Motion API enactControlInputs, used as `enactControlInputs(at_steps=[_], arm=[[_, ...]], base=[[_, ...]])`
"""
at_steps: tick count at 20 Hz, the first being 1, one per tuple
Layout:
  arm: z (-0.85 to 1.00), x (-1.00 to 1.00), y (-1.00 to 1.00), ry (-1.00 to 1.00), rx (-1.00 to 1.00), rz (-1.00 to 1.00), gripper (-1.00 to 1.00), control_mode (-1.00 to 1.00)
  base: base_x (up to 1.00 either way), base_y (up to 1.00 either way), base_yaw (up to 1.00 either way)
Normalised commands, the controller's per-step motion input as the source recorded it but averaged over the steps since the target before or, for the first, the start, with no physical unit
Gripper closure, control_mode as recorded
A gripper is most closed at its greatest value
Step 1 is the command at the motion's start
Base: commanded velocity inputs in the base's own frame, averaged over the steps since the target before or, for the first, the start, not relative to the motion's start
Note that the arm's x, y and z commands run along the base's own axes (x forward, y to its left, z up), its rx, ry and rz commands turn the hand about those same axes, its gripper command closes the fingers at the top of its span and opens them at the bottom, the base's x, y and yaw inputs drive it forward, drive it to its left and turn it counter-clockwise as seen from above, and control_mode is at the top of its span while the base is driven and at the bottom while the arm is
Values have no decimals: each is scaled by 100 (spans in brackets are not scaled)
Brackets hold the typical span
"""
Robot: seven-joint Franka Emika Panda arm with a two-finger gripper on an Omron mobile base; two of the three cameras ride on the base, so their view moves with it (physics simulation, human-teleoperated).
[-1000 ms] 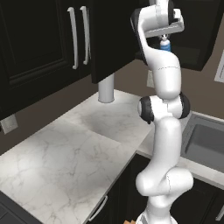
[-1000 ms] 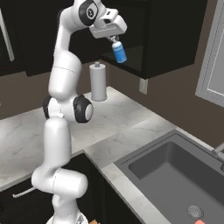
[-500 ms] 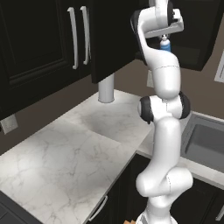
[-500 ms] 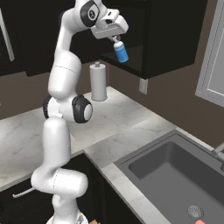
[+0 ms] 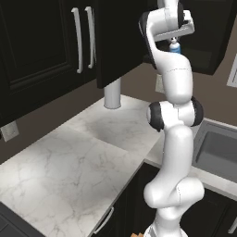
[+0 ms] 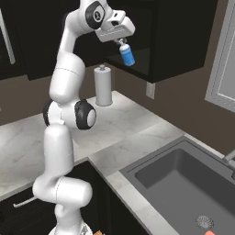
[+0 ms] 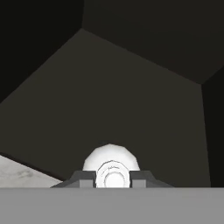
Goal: Pick up the bar soap and soap dispenser from the sink, and place them back in the cabinet, and close the cabinet door.
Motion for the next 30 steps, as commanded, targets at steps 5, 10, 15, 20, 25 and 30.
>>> enactControlInputs(at_steps=[5, 10, 15, 20, 25, 30], arm=[[1, 9, -1, 13, 7, 0, 100, -100], [2, 7, -2, 13, 9, 0, 100, -100], [2, 7, -3, 11, 10, 0, 100, -100], [2, 9, -1, 13, 8, 0, 100, -100], [0, 11, 0, 12, 3, 0, 100, -100], [0, 1, 0, 13, 2, 0, 100, -100]], base=[[0, 0, 0], [0, 0, 0], [0, 0, 0], [0, 0, 0], [0, 0, 0], [0, 0, 0]])
